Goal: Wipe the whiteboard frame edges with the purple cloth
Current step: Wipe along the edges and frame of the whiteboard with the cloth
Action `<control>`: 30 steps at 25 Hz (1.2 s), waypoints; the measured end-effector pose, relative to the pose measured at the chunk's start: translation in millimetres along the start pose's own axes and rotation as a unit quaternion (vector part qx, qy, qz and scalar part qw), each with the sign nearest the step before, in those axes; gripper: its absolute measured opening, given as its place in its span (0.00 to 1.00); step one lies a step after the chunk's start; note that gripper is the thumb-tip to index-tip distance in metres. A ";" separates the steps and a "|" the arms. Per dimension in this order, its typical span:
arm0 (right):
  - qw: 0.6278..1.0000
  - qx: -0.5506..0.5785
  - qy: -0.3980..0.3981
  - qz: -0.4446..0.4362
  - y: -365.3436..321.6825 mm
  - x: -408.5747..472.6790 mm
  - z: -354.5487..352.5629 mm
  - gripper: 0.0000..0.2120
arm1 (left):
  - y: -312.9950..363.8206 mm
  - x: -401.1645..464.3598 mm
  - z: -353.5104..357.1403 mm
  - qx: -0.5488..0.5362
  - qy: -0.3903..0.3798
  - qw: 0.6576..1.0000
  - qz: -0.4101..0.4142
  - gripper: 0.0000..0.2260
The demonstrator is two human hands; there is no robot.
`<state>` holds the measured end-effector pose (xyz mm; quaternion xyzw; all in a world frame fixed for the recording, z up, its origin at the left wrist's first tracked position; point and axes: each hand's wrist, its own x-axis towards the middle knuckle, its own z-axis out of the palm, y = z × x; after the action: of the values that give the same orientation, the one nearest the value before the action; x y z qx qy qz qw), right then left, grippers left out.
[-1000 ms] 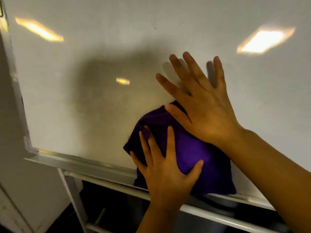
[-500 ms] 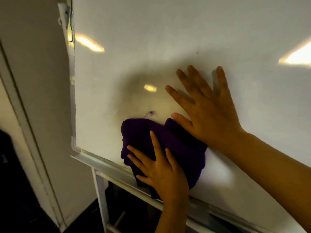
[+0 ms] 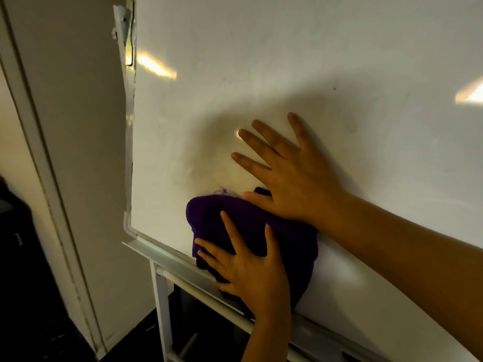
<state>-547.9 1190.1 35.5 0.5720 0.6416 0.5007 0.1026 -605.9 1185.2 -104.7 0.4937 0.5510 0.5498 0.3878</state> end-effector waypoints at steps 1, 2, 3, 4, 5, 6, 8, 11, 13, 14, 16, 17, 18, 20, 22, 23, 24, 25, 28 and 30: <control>1.000 0.008 -0.001 0.000 -0.2 0.3 -0.7 0.36 | 0.5 3.6 -0.4 -0.006 0.004 1.000 -0.002 0.32; 1.000 0.019 -0.003 0.001 0.3 0.6 -2.1 0.35 | 1.1 8.0 -0.9 -0.012 0.004 1.000 -0.002 0.32; 1.000 0.030 -0.005 0.001 1.8 0.4 -3.8 0.35 | 1.6 12.7 -1.7 -0.017 0.002 1.000 -0.002 0.32; 0.999 0.038 -0.009 0.000 3.6 0.4 -5.3 0.35 | 1.9 18.5 -3.2 -0.022 0.000 1.000 -0.003 0.33; 0.999 0.041 -0.012 -0.004 5.5 0.2 -6.3 0.35 | 1.8 25.1 -5.0 -0.031 0.002 1.000 -0.005 0.34; 0.999 0.036 -0.015 -0.011 6.6 -0.2 -6.8 0.34 | 1.0 31.7 -7.7 -0.039 0.007 0.999 -0.010 0.36; 0.999 0.027 -0.012 -0.017 6.4 1.5 -7.0 0.34 | 0.0 49.5 -14.1 -0.053 0.025 0.998 -0.018 0.37; 0.999 0.045 0.000 -0.006 -0.4 19.6 -10.5 0.35 | -3.0 88.0 -26.0 -0.051 0.042 0.998 -0.020 0.34; 0.998 0.054 0.011 -0.009 -8.9 42.4 -13.7 0.39 | -5.2 111.7 -33.9 -0.045 0.047 0.998 -0.010 0.31; 0.998 0.054 0.014 -0.014 -14.1 54.5 -14.2 0.41 | -6.5 120.1 -37.3 -0.042 0.047 0.998 -0.004 0.30; 0.999 0.038 0.005 -0.020 -23.4 74.0 -10.1 0.42 | -7.2 130.0 -39.3 -0.045 0.048 0.998 0.010 0.29; 0.999 0.027 0.001 -0.018 -26.0 78.8 -6.4 0.42 | -6.1 132.1 -38.2 -0.050 0.046 0.998 0.008 0.28; 1.000 0.018 -0.004 -0.018 -27.5 81.2 -3.0 0.41 | -5.0 132.1 -36.7 -0.059 0.042 0.997 -0.002 0.27; 1.000 0.008 -0.017 -0.021 -26.8 80.4 0.4 0.40 | -3.1 129.0 -32.6 -0.079 0.029 0.996 -0.029 0.33; 1.000 0.003 -0.022 -0.016 -24.6 77.0 -1.2 0.39 | -1.9 124.1 -29.6 -0.050 0.016 0.998 -0.030 0.42; 1.000 0.001 -0.026 -0.014 -23.8 76.8 -2.5 0.37 | -2.3 123.9 -28.1 -0.031 0.007 0.999 -0.027 0.41; 0.999 -0.003 -0.030 -0.015 -21.9 77.8 -3.7 0.36 | -2.1 125.5 -26.6 -0.019 -0.001 0.999 -0.031 0.38; 0.999 -0.003 -0.030 -0.017 -19.7 79.0 -4.2 0.34 | -2.5 128.0 -25.4 -0.012 -0.005 0.999 -0.036 0.37; 1.000 0.003 -0.019 -0.011 -4.5 86.1 -4.1 0.32 | -2.2 139.4 -25.9 -0.022 -0.004 0.999 -0.045 0.38; 1.000 0.009 -0.024 -0.009 2.9 86.7 -2.2 0.31 | -4.9 147.2 -29.2 -0.034 0.002 0.998 -0.052 0.40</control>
<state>-575.7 1261.0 76.9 0.5787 0.6487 0.4802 0.1170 -665.9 1322.0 -89.7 0.4498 0.5577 0.5484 0.4311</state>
